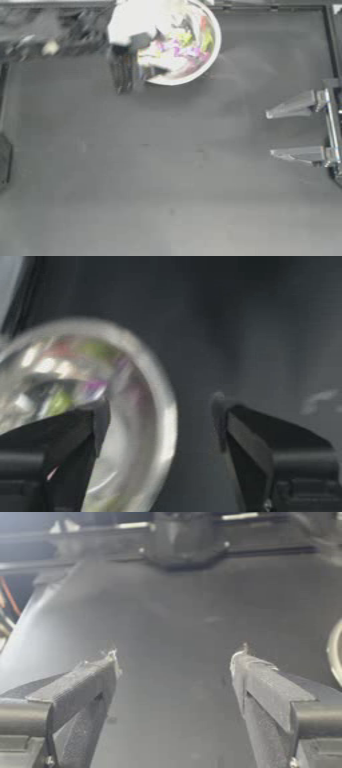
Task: Put candies in bowl
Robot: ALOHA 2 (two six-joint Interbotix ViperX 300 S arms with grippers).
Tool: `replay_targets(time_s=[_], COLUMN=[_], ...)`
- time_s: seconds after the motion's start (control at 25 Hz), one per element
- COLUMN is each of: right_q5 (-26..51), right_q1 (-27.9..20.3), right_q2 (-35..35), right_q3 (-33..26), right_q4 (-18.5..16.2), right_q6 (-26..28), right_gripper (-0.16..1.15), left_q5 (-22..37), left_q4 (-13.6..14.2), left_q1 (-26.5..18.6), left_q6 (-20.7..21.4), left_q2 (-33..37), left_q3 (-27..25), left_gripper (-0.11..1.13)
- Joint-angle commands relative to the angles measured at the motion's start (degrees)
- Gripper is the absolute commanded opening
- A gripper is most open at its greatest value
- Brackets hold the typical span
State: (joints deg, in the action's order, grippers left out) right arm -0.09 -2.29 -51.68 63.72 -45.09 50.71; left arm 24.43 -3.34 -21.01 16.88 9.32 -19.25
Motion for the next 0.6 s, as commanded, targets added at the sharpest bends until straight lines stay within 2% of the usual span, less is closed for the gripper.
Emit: replay_targets(time_s=[0.04, 0.6], right_q5=[0.09, 0.26], right_q1=[0.0, 0.0], right_q2=[0.18, 0.18], right_q3=[-1.23, -1.32], right_q4=[-0.09, -0.18], right_q6=[0.09, 0.09], right_gripper=[0.97, 0.97], left_q5=[-3.78, -8.79], left_q4=[-1.32, -1.76], left_q1=[3.16, 11.34], left_q6=[-0.62, -5.1], left_q2=[7.29, 16.17], left_q3=[-4.04, -16.26], left_gripper=[0.94, 0.94])
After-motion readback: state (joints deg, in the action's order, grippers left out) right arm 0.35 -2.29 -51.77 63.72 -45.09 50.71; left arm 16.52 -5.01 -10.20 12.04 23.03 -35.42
